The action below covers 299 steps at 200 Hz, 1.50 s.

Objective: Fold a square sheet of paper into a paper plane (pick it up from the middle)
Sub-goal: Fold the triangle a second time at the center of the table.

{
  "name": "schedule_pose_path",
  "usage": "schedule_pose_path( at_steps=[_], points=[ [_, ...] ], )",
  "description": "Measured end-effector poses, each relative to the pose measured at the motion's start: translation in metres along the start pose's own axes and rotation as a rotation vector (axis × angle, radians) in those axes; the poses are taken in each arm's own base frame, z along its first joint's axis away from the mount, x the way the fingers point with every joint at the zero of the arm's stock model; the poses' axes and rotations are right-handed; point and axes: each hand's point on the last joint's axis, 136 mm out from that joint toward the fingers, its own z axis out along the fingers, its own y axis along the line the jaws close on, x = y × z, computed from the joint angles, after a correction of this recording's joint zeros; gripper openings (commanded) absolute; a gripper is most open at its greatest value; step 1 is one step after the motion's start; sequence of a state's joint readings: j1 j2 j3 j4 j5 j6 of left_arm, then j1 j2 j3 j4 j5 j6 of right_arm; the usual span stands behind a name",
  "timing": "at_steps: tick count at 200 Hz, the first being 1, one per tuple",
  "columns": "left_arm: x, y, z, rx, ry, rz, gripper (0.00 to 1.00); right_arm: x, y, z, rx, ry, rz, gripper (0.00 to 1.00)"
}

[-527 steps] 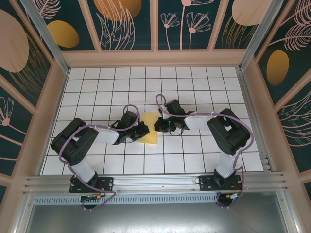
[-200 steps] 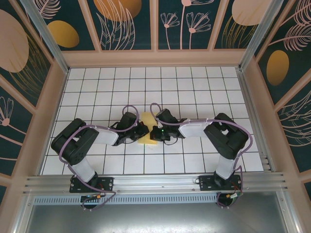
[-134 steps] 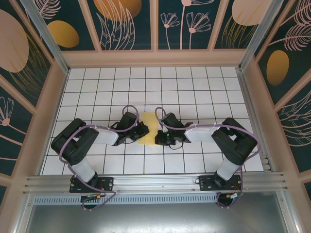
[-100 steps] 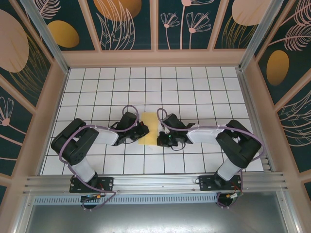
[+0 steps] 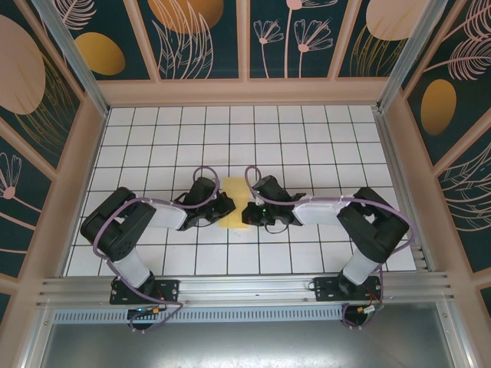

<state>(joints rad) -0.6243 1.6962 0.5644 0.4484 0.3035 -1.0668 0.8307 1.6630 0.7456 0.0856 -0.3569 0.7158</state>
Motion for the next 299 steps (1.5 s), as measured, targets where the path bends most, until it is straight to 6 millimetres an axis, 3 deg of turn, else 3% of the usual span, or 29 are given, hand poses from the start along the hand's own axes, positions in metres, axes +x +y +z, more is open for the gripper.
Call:
schedule_pose_path(
  at_steps=[59, 106, 154, 181, 218, 299],
  points=[
    [0.001, 0.006, -0.005, -0.017, -0.015, -0.007, 0.00, 0.015, -0.012, 0.005, 0.004, 0.050, -0.020, 0.00],
    [0.000, 0.006, -0.005, -0.003, -0.026, -0.032, 0.00, 0.036, -0.020, -0.013, 0.004, 0.079, -0.068, 0.00],
    [0.001, 0.006, -0.005, 0.013, -0.034, -0.030, 0.00, 0.012, 0.009, -0.031, -0.067, -0.003, -0.115, 0.00],
    [0.000, 0.006, -0.007, 0.019, -0.041, -0.027, 0.00, -0.003, 0.016, -0.017, -0.075, -0.014, -0.103, 0.00],
    [0.000, 0.006, -0.007, 0.027, -0.045, -0.024, 0.00, -0.009, 0.008, 0.007, -0.051, 0.012, -0.051, 0.00],
    [0.001, 0.006, -0.007, 0.028, -0.045, -0.024, 0.00, -0.021, 0.012, 0.025, -0.059, 0.016, -0.021, 0.00]
  ],
)
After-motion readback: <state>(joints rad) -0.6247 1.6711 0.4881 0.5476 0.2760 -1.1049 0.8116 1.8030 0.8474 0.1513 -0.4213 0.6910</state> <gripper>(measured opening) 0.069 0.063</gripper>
